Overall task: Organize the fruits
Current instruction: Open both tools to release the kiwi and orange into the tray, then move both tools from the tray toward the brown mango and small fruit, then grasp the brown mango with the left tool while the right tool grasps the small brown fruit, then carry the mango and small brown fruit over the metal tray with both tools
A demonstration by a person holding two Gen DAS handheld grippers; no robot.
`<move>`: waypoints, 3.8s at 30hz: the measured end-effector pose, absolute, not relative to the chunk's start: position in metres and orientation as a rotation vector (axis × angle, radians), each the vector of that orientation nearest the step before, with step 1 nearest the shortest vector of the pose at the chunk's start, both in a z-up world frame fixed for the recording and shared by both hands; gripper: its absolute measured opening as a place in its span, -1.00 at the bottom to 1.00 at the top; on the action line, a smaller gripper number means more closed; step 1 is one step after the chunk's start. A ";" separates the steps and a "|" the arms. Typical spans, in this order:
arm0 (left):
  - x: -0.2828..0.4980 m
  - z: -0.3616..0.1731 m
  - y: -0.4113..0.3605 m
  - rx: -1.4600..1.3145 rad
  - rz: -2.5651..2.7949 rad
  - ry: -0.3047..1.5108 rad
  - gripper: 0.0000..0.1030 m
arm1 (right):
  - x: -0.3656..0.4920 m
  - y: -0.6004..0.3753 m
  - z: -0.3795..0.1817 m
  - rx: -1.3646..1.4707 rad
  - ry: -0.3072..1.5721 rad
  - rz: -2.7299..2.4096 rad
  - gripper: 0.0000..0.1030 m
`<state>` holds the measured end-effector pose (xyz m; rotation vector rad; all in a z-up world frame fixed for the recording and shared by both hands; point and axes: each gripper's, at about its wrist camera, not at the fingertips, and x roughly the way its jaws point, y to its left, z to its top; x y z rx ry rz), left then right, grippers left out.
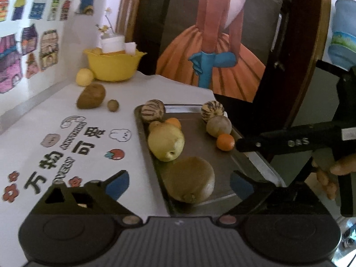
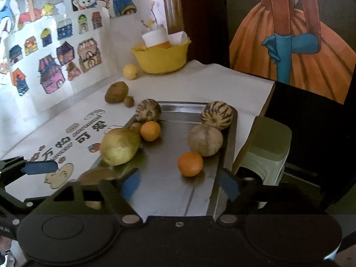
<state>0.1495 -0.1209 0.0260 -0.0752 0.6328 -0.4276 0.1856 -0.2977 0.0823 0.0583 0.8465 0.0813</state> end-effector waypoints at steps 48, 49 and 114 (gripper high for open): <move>0.156 0.079 0.043 0.016 -0.174 0.651 0.99 | 0.196 -0.148 0.155 -0.399 0.844 0.539 0.99; 0.164 0.081 0.043 0.028 -0.185 0.632 0.99 | 0.204 -0.149 0.154 -0.436 0.825 0.560 0.99; 0.453 -0.016 0.006 -0.184 -0.513 0.693 0.08 | 0.458 -0.167 -0.002 -0.434 0.949 0.703 -0.43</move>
